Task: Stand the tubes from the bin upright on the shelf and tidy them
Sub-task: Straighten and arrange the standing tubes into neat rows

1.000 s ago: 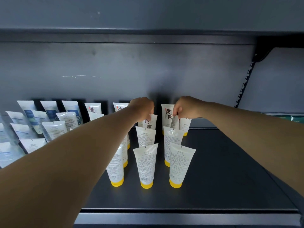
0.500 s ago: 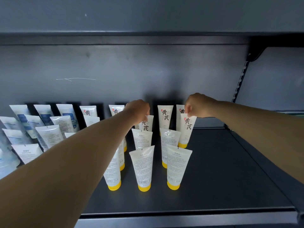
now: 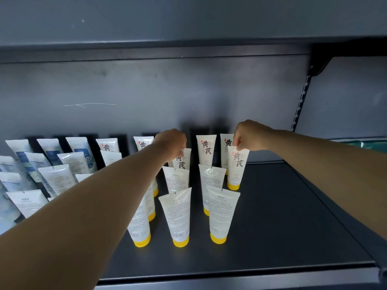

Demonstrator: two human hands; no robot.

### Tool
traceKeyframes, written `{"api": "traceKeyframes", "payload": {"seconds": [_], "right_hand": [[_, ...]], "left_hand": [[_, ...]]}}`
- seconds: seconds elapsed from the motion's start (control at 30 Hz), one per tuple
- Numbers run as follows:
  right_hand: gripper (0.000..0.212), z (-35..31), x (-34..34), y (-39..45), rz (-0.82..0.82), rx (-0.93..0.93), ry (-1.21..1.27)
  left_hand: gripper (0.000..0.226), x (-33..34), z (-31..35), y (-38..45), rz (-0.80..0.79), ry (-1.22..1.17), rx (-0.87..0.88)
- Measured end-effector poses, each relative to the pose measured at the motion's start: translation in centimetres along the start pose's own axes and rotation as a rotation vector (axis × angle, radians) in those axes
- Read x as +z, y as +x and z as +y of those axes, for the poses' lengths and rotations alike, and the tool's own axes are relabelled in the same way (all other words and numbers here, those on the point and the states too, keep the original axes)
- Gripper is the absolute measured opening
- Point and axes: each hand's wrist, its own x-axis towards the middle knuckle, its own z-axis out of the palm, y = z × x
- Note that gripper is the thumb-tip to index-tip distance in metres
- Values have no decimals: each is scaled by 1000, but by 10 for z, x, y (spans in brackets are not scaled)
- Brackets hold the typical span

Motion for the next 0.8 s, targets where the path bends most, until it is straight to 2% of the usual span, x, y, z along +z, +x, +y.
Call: {"api": "traceKeyframes", "payload": {"seconds": [0.43,0.6,0.8], "right_hand": [[15,-4,-2,0,-8,-28,-38],[18,-3,-2,0,-8,-21,-42],[24,-4,-2,4,-30,-3,-83]], "left_hand": [[30,3,-3,0,17,-110,-23],[17,-5,4,5,-6,-136,22],[23,-8,27,14,1,-170,61]]}}
